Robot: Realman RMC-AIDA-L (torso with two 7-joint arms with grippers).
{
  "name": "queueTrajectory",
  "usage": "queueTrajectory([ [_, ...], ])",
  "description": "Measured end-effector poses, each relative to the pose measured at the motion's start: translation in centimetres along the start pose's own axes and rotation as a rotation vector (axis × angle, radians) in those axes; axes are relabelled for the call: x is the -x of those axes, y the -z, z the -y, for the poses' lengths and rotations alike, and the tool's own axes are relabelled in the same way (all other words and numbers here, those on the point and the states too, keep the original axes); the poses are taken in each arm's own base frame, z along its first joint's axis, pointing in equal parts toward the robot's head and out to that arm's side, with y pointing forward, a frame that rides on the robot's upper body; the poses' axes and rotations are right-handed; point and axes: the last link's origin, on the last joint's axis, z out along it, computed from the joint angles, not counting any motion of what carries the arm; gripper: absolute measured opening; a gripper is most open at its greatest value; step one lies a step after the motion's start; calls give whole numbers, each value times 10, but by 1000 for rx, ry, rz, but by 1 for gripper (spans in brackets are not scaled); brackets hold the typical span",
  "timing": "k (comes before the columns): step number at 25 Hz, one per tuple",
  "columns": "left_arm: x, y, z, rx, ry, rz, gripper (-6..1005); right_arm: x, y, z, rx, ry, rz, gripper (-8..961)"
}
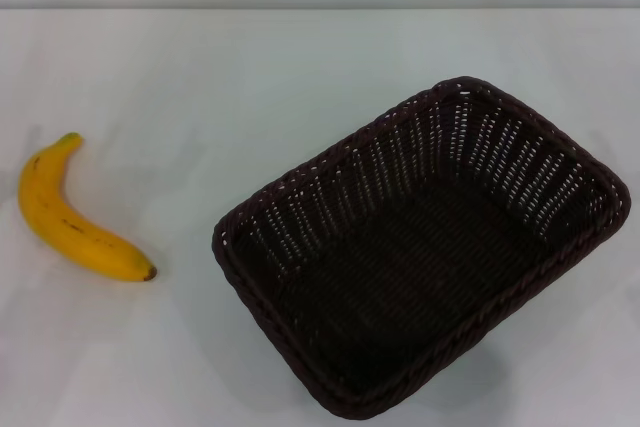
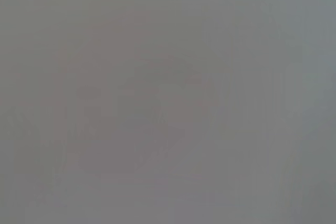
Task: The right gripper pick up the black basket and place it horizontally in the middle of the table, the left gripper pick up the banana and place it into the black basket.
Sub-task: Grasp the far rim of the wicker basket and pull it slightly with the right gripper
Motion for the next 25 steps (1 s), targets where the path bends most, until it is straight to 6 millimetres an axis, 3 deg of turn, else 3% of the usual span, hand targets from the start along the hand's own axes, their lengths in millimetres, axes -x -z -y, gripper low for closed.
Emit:
queueTrajectory([
  [4, -1, -3, 0, 3, 8, -1, 865, 3, -5, -1, 41, -9, -18, 823],
  [11, 2, -3, -1, 13, 21, 20, 864, 17, -31, -11, 197, 27, -105, 821],
  [13, 1, -4, -1, 17, 17, 19, 864, 26, -45, -12, 243, 4, -163, 821],
  [17, -3, -6, 1, 22, 5, 9, 864, 55, -90, -23, 371, -38, -377, 820],
  [21, -10, -7, 6, 28, -1, 3, 863, 76, -123, -47, 478, -37, -530, 819],
  [25, -17, -10, 11, 35, -8, 1, 863, 102, -157, -85, 529, 47, -785, 818],
])
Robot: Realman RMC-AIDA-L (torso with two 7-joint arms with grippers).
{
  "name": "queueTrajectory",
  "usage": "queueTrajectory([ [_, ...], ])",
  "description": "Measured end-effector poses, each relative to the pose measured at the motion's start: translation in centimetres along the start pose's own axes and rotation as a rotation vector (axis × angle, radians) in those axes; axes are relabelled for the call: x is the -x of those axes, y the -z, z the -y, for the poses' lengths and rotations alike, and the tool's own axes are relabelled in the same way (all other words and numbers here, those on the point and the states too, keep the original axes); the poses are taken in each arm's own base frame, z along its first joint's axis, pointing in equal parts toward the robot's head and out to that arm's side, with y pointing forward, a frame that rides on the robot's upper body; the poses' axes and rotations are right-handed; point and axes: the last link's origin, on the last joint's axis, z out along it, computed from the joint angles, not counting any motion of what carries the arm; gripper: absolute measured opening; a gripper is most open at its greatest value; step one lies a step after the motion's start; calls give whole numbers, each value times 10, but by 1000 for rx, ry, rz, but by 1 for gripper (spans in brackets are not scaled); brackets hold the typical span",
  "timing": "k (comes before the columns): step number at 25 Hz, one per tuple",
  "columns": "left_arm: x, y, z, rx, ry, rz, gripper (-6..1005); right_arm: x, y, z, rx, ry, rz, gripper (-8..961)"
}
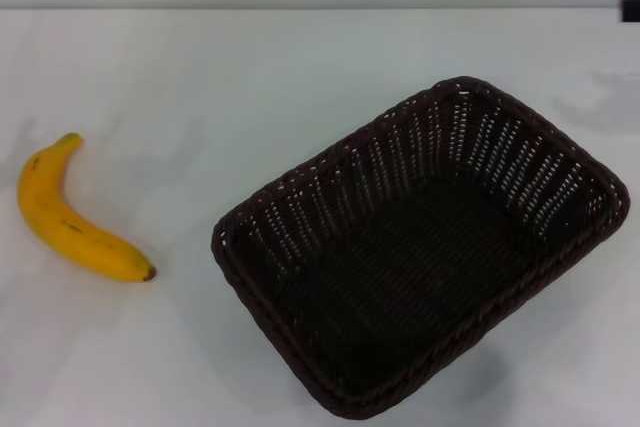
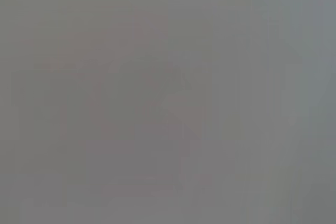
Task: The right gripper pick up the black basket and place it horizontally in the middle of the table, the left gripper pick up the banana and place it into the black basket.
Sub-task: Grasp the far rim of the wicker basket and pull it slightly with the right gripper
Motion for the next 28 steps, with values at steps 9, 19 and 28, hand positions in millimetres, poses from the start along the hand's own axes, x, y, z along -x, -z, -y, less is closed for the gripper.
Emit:
queueTrajectory([
  [9, -8, -10, 9, -2, -51, 6, 864, 49, -41, -34, 7, -97, -412, 816],
  [19, -17, -16, 22, -25, -124, 23, 864, 59, -92, -63, 20, -142, -626, 814],
  [28, -25, -23, 25, -17, -150, 14, 865, 47, -110, -68, -30, -175, -766, 809],
])
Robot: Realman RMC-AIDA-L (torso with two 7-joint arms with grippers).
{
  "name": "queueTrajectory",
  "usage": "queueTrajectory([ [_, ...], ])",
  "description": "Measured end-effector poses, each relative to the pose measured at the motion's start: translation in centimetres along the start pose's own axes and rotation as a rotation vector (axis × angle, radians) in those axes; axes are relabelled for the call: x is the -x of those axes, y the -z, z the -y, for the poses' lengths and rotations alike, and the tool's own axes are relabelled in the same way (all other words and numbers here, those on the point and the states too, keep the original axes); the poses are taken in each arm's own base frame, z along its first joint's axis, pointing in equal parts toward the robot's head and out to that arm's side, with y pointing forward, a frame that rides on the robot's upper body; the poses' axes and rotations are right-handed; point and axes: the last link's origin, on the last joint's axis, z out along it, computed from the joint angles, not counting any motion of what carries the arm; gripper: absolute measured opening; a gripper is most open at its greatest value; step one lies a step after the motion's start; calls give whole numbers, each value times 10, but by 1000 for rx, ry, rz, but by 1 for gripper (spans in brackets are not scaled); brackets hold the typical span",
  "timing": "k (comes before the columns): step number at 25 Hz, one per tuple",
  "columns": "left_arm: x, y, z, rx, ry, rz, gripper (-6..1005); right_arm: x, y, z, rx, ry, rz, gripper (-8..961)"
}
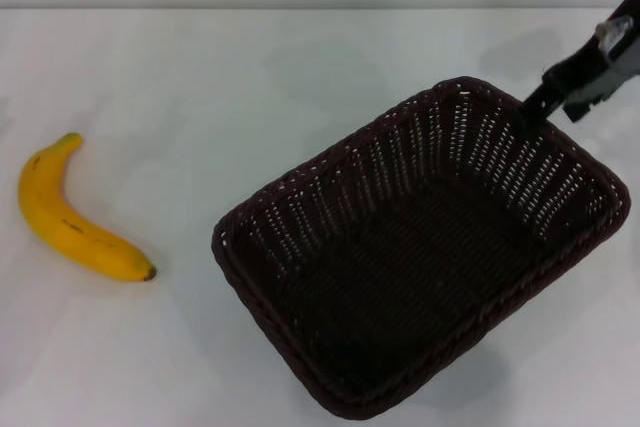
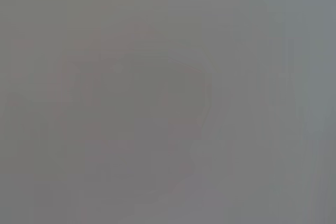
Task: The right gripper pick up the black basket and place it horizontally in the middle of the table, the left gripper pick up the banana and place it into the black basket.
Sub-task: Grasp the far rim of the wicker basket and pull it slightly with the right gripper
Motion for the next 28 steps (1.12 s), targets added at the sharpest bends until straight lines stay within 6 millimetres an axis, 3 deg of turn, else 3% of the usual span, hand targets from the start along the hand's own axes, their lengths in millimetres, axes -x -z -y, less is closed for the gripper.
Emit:
queueTrajectory([
  [10, -4, -8, 0, 14, -10, -9, 864, -5, -34, -10, -3, 14, -88, 803],
  [19, -4, -13, 0, 15, -41, -8, 864, -7, -41, -8, -21, -4, -110, 797],
  [24, -5, -15, 2, 10, -56, -5, 865, -6, -40, -10, -22, -24, -109, 572],
  [27, -6, -15, 3, 5, -67, -10, 865, -4, -39, -11, -27, -39, -106, 358],
  [28, -8, -15, 5, -8, -80, -19, 865, -3, -39, -11, -33, -50, -103, 339],
])
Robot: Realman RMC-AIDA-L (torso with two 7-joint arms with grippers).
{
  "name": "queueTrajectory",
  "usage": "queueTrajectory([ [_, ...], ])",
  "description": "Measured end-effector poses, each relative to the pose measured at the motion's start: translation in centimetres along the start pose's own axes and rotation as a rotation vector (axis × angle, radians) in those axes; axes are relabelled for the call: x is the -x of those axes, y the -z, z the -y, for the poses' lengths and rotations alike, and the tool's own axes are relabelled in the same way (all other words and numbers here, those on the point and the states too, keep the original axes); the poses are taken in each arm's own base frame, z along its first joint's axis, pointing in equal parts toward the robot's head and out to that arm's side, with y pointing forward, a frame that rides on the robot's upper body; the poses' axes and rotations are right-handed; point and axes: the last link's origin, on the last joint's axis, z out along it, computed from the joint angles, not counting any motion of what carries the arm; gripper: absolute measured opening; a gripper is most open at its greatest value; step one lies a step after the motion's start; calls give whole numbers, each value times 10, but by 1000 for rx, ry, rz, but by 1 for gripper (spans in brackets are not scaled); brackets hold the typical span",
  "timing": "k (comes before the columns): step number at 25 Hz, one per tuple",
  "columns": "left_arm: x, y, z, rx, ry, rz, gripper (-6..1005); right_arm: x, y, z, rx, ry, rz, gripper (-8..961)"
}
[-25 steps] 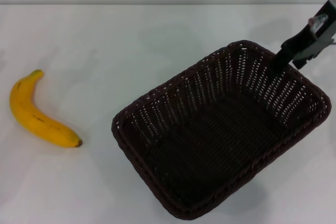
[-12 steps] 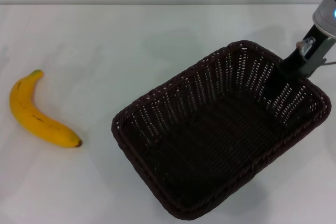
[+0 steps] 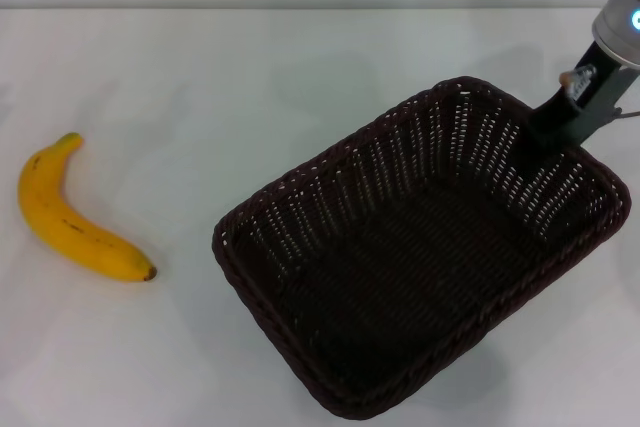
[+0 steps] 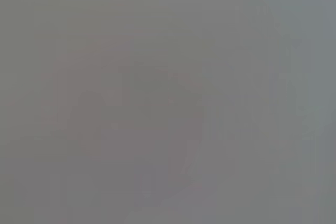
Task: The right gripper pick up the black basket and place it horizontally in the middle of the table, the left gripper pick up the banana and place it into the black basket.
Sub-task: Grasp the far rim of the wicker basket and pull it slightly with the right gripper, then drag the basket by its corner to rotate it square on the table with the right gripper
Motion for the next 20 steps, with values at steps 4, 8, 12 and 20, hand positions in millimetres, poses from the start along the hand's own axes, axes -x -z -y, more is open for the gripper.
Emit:
queueTrajectory([
  [4, -6, 3, 8, -51, -28, -31, 865, 3, 1, -1, -25, -64, 5, 264],
  [8, -10, 7, 16, -98, -87, -54, 864, 5, 3, -1, -24, -181, 22, 189],
  [12, -13, 8, 22, -137, -151, -68, 864, 8, 13, 3, 3, -304, 79, 151],
  [20, -24, 1, 32, -189, -218, -105, 864, -5, 21, 7, 117, -534, 111, 150],
])
